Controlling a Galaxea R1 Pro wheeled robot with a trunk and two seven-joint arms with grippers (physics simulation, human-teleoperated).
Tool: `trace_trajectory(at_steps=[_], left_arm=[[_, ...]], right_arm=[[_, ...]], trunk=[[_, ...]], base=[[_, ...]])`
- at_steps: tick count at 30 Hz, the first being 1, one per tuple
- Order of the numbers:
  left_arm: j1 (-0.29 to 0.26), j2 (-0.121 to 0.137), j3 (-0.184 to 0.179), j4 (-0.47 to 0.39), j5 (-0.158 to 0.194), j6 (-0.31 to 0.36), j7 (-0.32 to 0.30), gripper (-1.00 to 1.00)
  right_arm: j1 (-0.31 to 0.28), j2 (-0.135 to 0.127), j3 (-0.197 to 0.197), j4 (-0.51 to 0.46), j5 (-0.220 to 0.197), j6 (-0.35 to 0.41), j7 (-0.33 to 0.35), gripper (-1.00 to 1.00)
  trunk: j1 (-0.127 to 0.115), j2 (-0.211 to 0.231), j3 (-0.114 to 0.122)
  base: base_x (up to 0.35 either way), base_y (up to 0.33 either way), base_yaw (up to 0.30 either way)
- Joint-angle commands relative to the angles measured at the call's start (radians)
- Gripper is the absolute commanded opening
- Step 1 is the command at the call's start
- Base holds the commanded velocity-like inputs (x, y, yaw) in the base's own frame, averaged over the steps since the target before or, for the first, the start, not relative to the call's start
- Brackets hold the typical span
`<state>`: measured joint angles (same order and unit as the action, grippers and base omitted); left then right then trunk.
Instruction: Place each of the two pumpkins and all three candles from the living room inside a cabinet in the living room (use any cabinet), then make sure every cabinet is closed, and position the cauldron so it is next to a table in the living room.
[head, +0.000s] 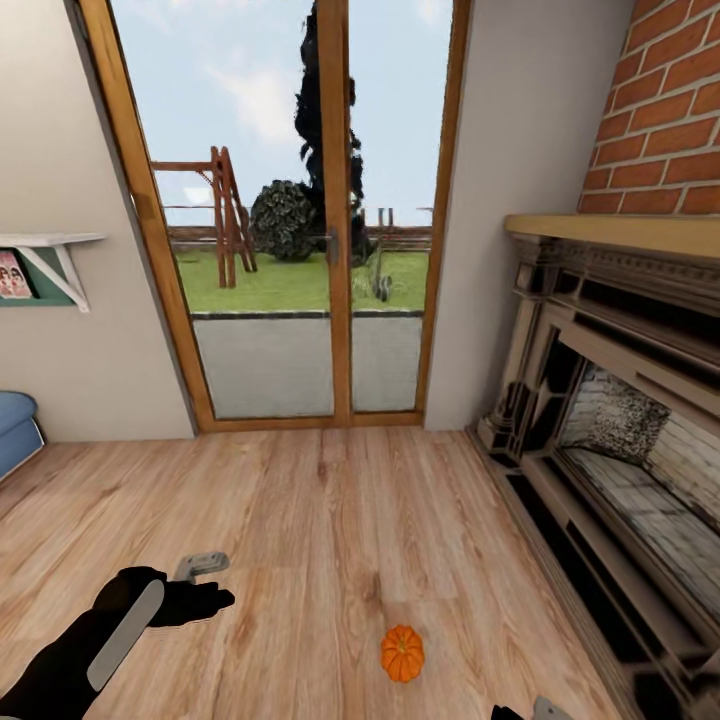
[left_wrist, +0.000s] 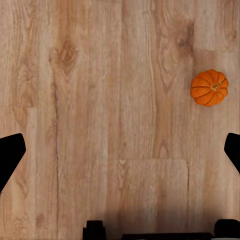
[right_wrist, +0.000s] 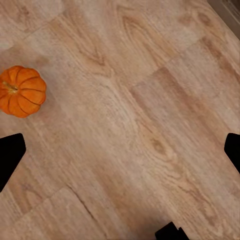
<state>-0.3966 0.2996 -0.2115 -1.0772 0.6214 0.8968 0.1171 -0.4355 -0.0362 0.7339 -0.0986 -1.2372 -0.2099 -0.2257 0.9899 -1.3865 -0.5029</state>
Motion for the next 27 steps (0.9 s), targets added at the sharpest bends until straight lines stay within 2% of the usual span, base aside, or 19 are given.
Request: trace_trajectory(at_steps=[1, 19, 27], left_arm=[[-0.001, 0.001, -0.003, -0.001, 0.011, 0.002, 0.010, 1.00], [-0.001, 0.001, -0.002, -0.001, 0.011, 0.002, 0.010, 1.00], [-0.001, 0.001, -0.003, -0.001, 0.010, 0.002, 0.010, 1.00]], right_arm=[[0.000, -0.001, 0.009, -0.003, -0.008, -0.002, -0.006, 1.00], [0.000, -0.001, 0.009, -0.003, -0.008, -0.002, -0.006, 1.00], [0.000, -0.001, 0.009, -0.003, -0.008, -0.003, -0.006, 1.00]], trunk=[[0.001, -0.001, -0.001], [0.001, -0.001, -0.001], [0.001, -0.001, -0.001]], base=[[0.331, 0.000, 0.000], [0.271, -0.002, 0.000], [0.252, -0.102, 0.000]])
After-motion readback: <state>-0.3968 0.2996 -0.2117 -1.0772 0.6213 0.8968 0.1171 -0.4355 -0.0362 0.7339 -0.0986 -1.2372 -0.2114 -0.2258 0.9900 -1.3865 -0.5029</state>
